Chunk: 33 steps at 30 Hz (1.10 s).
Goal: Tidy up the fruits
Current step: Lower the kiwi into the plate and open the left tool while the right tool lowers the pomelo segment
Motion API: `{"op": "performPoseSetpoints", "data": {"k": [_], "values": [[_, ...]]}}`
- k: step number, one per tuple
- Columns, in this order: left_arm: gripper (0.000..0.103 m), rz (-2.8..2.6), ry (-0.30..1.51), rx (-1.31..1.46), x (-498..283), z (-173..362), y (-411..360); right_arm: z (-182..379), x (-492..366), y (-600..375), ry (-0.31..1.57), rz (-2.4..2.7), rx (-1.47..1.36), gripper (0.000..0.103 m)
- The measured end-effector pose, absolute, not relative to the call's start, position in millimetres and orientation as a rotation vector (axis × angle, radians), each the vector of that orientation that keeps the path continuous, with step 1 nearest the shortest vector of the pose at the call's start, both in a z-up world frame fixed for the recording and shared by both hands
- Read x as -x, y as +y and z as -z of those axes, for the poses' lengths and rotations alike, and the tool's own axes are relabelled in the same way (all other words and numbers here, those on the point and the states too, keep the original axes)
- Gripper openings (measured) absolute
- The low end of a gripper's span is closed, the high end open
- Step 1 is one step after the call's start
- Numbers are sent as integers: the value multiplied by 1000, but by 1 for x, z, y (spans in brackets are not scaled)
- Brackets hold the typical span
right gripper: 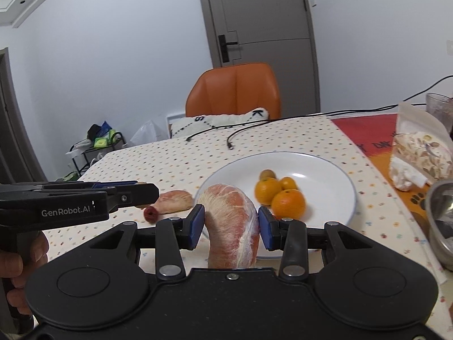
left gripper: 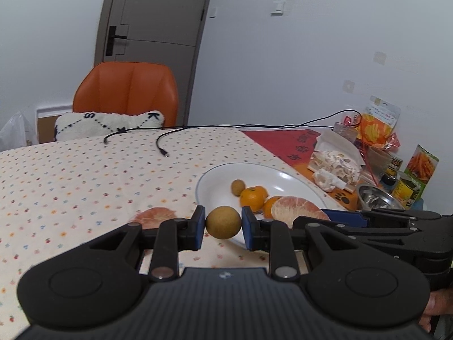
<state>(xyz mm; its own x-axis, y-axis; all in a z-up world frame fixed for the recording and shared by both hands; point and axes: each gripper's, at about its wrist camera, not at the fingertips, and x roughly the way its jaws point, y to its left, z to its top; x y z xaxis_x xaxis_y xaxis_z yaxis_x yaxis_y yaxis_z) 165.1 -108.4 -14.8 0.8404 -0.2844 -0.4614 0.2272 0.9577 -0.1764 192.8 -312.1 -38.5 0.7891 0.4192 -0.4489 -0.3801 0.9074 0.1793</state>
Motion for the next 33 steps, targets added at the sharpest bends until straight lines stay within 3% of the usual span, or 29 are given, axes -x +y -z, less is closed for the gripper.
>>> {"op": "performPoseSetpoints", "data": {"k": [33], "values": [[26, 270, 567, 106, -217, 40, -141, 60, -240, -361, 504, -274, -148, 39]]}}
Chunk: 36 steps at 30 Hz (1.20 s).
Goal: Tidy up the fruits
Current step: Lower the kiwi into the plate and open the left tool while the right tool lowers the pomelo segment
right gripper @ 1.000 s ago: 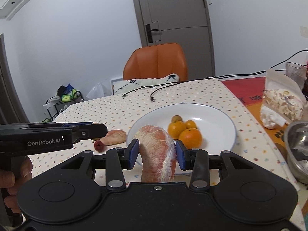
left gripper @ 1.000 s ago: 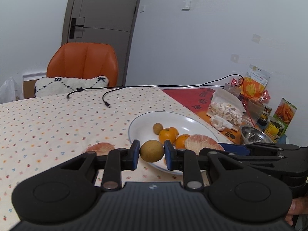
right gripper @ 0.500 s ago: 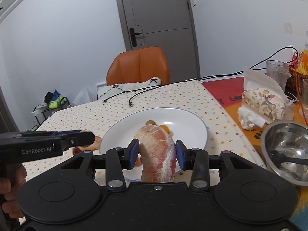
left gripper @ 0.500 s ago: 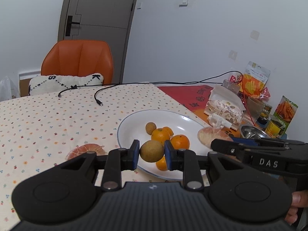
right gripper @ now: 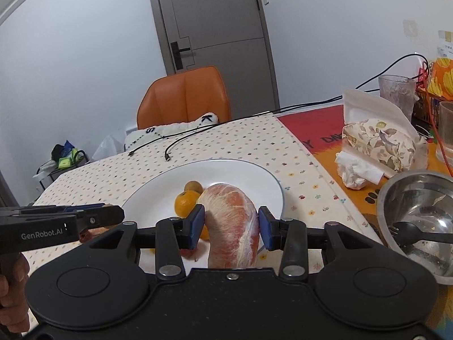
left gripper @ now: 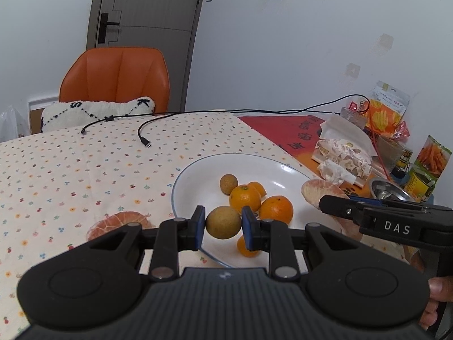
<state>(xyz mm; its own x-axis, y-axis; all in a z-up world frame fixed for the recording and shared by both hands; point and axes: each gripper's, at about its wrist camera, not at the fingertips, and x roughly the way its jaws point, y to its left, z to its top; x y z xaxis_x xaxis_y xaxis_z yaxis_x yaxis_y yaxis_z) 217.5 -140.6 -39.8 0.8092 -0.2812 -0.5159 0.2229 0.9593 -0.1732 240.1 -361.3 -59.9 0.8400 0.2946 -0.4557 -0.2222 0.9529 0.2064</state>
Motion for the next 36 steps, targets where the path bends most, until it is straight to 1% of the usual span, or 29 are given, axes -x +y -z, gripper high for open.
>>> {"op": "performPoseSetpoints", "data": {"k": [12, 15, 18, 22, 23, 25, 26, 27, 36], "values": [[26, 272, 612, 120, -240, 55, -142, 74, -264, -362, 515, -240, -147, 39], [29, 277, 623, 130, -242, 56, -140, 74, -267, -359, 525, -244, -147, 40], [33, 275, 632, 138, -242, 57, -138, 74, -263, -356, 513, -241, -147, 44], [37, 285, 625, 141, -235, 53, -136, 68, -258, -355, 504, -252, -158, 44], [39, 287, 622, 142, -233, 52, -136, 67, -256, -354, 503, -253, -158, 44], [49, 286, 616, 142, -228, 48, -134, 64, -254, -353, 501, -257, -163, 44], [55, 281, 613, 139, -226, 47, -133, 63, -252, -353, 501, -261, -166, 44], [58, 278, 608, 138, -223, 45, -132, 62, -251, -352, 502, -265, -167, 44], [61, 250, 596, 143, -204, 35, -118, 56, -237, -344, 504, -294, -174, 47]]}}
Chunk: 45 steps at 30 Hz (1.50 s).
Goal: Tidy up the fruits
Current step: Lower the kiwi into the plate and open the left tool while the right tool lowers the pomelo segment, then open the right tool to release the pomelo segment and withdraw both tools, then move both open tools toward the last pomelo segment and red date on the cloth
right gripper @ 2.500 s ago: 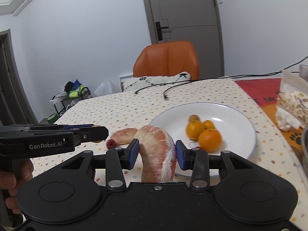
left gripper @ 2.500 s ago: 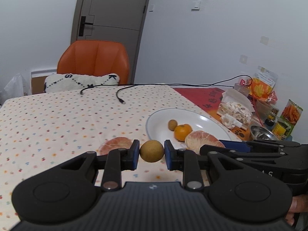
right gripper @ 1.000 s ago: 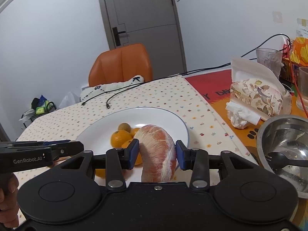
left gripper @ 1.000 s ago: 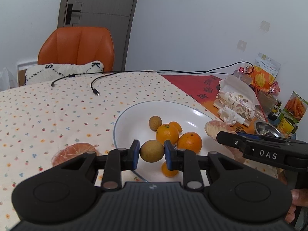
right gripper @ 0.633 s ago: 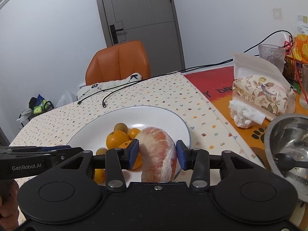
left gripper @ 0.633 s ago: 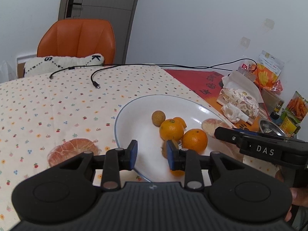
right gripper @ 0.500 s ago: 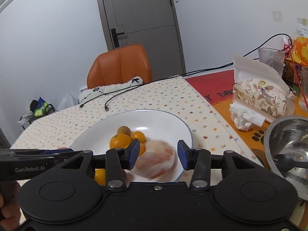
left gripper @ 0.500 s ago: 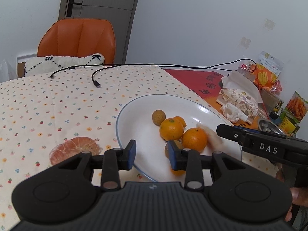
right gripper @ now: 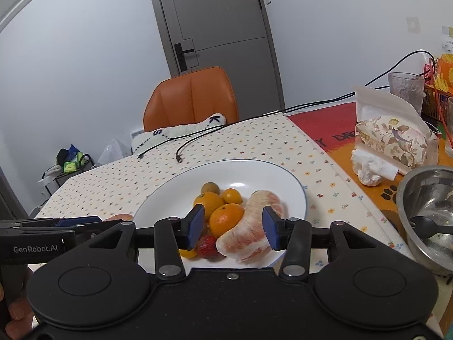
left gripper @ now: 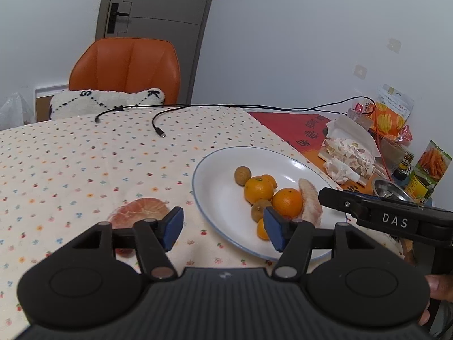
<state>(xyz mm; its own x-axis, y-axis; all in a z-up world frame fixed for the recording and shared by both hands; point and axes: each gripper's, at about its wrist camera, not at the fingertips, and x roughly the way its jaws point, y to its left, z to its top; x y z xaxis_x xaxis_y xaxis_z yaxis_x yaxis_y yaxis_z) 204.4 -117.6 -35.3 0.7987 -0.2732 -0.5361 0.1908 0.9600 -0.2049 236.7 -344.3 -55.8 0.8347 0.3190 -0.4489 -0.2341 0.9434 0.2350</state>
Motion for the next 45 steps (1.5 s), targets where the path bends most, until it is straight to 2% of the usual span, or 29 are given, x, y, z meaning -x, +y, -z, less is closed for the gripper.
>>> {"op": "performPoseSetpoints", "data": {"k": [4, 11, 15, 26, 32, 45], "values": [[64, 250, 586, 146, -198, 31, -114, 51, -231, -342, 496, -296, -170, 50], [77, 248, 572, 138, -189, 25, -114, 48, -223, -343, 492, -287, -181, 57], [79, 236, 572, 143, -185, 24, -110, 48, -217, -343, 497, -287, -200, 62], [89, 148, 554, 140, -176, 18, -88, 41, -207, -337, 486, -338, -252, 93], [91, 117, 555, 136, -170, 18, -78, 42, -206, -329, 499, -368, -267, 102], [91, 52, 562, 157, -158, 20, -50, 49, -206, -300, 530, -466, -257, 103]]}}
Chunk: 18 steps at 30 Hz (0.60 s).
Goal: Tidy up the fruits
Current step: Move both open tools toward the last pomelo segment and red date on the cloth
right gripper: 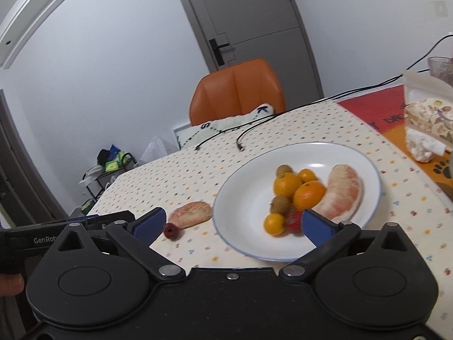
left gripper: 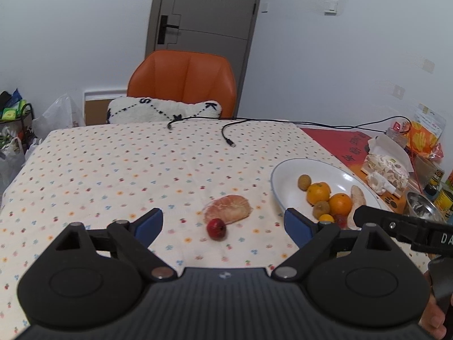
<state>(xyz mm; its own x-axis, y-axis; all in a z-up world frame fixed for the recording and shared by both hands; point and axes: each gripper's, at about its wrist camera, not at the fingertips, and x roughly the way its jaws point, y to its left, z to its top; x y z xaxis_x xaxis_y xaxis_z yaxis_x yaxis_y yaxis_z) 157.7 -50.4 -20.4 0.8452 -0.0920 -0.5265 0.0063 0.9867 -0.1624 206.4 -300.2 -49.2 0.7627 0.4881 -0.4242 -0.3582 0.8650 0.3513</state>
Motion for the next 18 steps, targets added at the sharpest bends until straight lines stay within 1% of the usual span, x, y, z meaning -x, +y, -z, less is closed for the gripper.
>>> {"op": "performPoseSetpoints", "data": {"k": [7, 12, 15, 17, 18], "values": [[91, 36, 578, 175, -153, 28, -36, 53, -207, -283, 543, -512, -241, 102], [91, 42, 573, 181, -151, 32, -30, 56, -209, -275, 555, -521, -235, 98], [91, 45, 569, 183, -153, 35, -28, 59, -211, -271, 566, -527, -228, 87], [89, 55, 576, 193, -155, 38, -27, 61, -212, -268, 577, -536, -220, 77], [89, 58, 579, 198, -156, 40, -27, 61, -212, -266, 581, -541, -218, 76]]}}
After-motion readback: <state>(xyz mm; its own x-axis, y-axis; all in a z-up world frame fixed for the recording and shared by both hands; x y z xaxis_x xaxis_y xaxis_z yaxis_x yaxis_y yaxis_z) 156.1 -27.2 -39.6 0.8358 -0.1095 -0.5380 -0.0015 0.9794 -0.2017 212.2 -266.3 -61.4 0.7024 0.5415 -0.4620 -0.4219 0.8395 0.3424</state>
